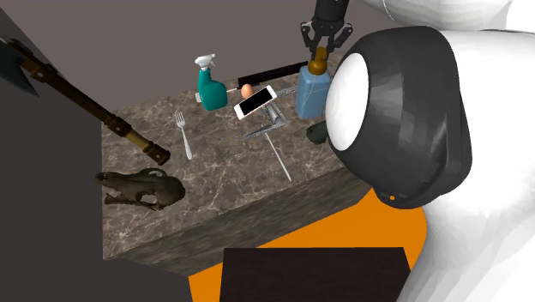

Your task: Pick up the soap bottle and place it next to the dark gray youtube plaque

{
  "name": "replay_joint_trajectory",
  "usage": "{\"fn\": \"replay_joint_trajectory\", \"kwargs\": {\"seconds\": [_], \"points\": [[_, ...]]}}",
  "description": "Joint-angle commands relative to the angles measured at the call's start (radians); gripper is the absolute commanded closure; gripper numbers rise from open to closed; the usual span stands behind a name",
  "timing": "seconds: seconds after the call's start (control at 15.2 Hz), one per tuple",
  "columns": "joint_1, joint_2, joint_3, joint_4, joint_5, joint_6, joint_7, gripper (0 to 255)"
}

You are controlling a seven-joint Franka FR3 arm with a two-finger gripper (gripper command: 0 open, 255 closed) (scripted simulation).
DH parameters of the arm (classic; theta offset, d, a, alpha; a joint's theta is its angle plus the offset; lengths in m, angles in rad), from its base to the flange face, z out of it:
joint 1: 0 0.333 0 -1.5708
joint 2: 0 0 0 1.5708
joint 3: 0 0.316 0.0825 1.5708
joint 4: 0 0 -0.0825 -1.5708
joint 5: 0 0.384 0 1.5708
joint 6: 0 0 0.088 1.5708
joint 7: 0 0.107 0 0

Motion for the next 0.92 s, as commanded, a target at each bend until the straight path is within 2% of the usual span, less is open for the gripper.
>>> {"fn": "replay_joint_trajectory", "kwargs": {"seconds": [0.0, 0.73, 0.86], "points": [[0.0, 0.004, 0.0, -0.019, -0.001, 0.025, 0.001, 255], [-0.004, 0.033, -0.005, -0.124, -0.007, 0.157, 0.006, 255], [-0.004, 0.032, -0.005, -0.124, -0.007, 0.157, 0.006, 255]]}}
